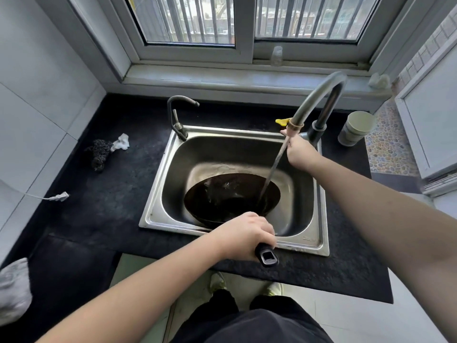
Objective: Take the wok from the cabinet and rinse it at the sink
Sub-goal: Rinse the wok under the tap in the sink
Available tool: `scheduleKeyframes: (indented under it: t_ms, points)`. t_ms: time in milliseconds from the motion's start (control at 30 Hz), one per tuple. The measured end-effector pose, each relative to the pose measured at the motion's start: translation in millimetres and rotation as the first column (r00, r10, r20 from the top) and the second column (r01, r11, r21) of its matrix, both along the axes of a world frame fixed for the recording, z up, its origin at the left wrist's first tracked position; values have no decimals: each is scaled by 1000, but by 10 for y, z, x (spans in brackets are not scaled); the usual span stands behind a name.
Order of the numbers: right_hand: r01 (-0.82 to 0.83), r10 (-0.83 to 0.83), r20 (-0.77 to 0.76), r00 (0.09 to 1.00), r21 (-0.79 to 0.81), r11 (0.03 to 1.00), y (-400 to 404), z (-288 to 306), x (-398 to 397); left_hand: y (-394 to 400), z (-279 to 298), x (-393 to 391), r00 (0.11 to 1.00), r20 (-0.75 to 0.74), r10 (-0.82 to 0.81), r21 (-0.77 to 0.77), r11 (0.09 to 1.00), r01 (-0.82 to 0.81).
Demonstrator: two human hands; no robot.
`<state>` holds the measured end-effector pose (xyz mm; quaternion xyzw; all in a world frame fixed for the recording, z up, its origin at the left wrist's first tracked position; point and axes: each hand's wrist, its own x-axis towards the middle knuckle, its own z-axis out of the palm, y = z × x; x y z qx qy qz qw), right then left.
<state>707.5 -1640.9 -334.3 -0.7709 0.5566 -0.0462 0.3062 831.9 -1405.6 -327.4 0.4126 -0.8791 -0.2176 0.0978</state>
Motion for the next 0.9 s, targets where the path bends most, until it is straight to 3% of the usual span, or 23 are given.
scheduleKeyframes:
  t_ms: [100,200,233,333,433,500,567,633,700,767,833,900]
  points:
    - [2,-2,3,1000,-13,1000,18,-16,-9,90,-15,-48,980,75,184,-91,980,-177]
    - [-3,3,-7,1000,-21,1000,39,-1,-25,198,23,-202,878,327,350,-203,933,-297]
    - [-4,4,-9,1000,-20,1000,39,3,-32,241,53,-268,838,395,377,-174,926,-335]
    - [-18,17,-20,1000,-32,999,25,14,-50,354,76,-404,789,408,460,61,848,-526]
    - [-45,43,-30,999,-62,997,17,22,-53,388,92,-359,784,236,575,394,681,-618]
    - [-73,72,-20,997,-80,994,9,15,-51,382,41,-312,726,145,673,555,552,-622]
    - [-87,87,4,996,-75,993,1,3,-42,419,34,-314,555,51,830,777,316,-544]
    - [-105,107,32,994,-72,992,-8,-6,-33,458,68,-370,250,11,968,958,61,-279]
    - [-96,100,52,994,-76,992,-14,-10,-35,460,111,-457,-26,28,999,999,-29,-23]
    - [-64,67,47,997,-67,996,-20,-14,-34,424,131,-563,-234,98,967,992,-75,105]
    - [-52,56,61,997,-66,996,-48,-13,-30,362,77,-666,-355,188,916,976,-133,173]
    - [-59,63,61,996,-68,996,-87,-21,-33,302,13,-722,-405,280,871,950,-192,245]
